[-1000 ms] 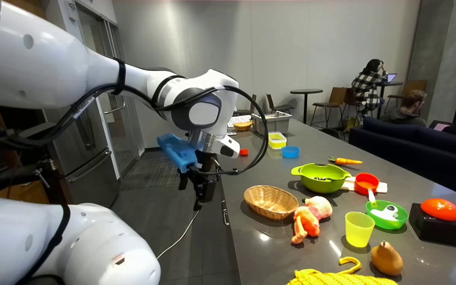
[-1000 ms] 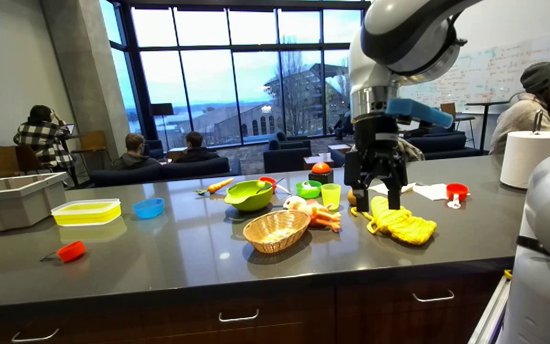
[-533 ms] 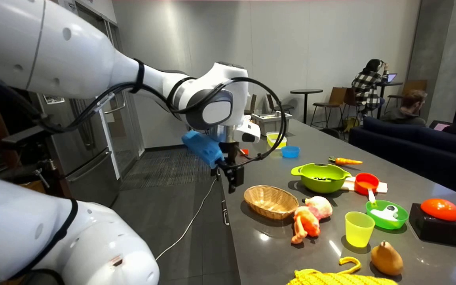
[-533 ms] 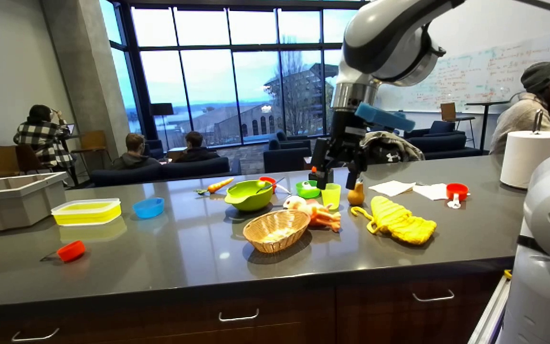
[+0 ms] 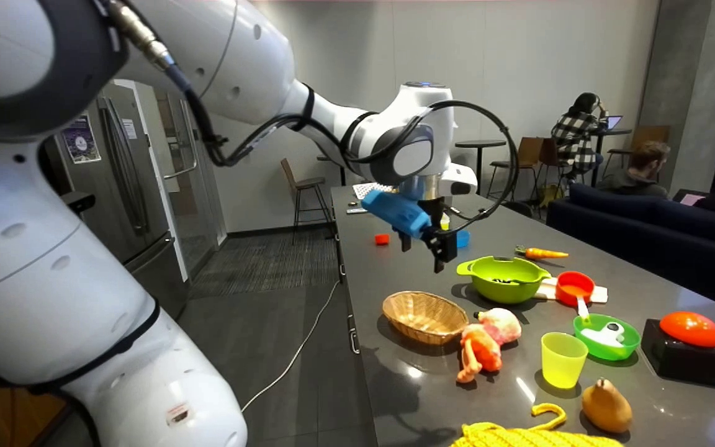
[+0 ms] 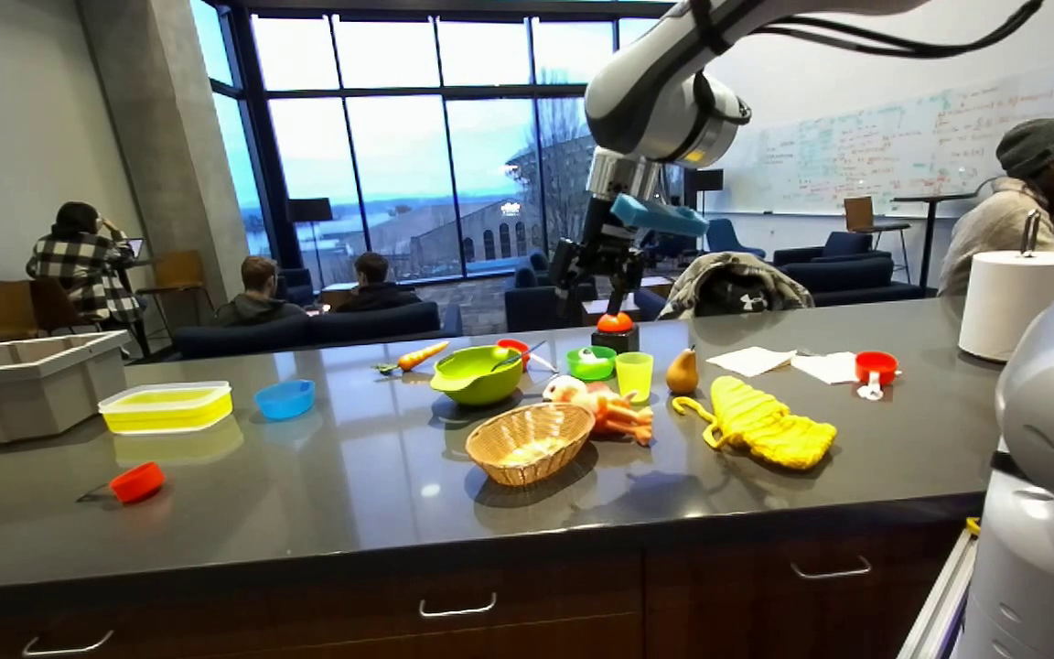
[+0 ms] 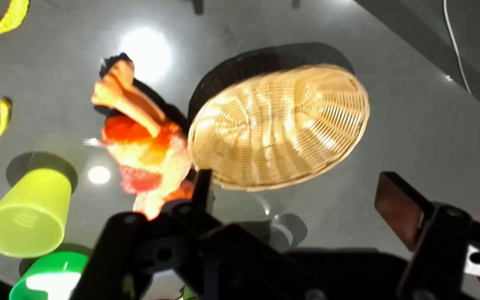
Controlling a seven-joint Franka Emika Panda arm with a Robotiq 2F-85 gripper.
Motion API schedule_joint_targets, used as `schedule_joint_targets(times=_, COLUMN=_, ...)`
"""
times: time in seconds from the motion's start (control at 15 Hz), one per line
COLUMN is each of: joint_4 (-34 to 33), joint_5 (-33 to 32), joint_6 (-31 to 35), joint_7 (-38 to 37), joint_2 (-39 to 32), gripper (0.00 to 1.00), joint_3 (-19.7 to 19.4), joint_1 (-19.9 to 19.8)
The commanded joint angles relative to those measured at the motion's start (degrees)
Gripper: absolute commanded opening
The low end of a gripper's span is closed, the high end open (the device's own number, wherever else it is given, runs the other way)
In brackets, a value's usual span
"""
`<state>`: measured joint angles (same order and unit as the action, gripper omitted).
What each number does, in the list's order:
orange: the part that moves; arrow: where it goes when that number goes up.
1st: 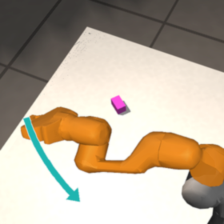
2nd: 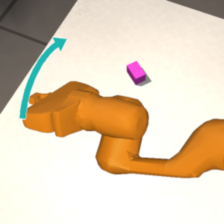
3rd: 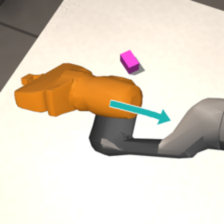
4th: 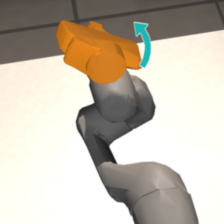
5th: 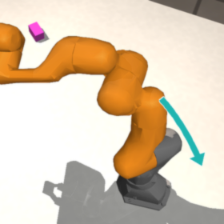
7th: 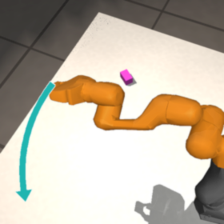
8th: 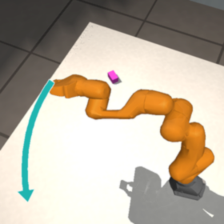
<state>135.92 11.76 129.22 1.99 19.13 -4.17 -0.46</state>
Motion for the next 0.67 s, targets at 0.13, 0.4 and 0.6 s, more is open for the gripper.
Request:
schedule_joint_targets(times=0.13, joint_4=-10.6, joint_5=-0.3, joint_6=-2.4, joint_7=3.1, joint_2=-7.8, gripper=1.00, joint_3=-1.0, joint_1=-1.0)
schedule_joint_targets(times=0.4, joint_4=-12.1, joint_5=-0.3, joint_6=-2.9, joint_7=3.3, joint_2=-9.6, gripper=1.00, joint_3=-0.9, joint_1=-1.2)
schedule_joint_targets(times=0.6, joint_4=-11.8, joint_5=-0.3, joint_6=-2.9, joint_7=3.3, joint_2=-9.2, gripper=1.00, joint_3=-1.0, joint_1=-1.1)
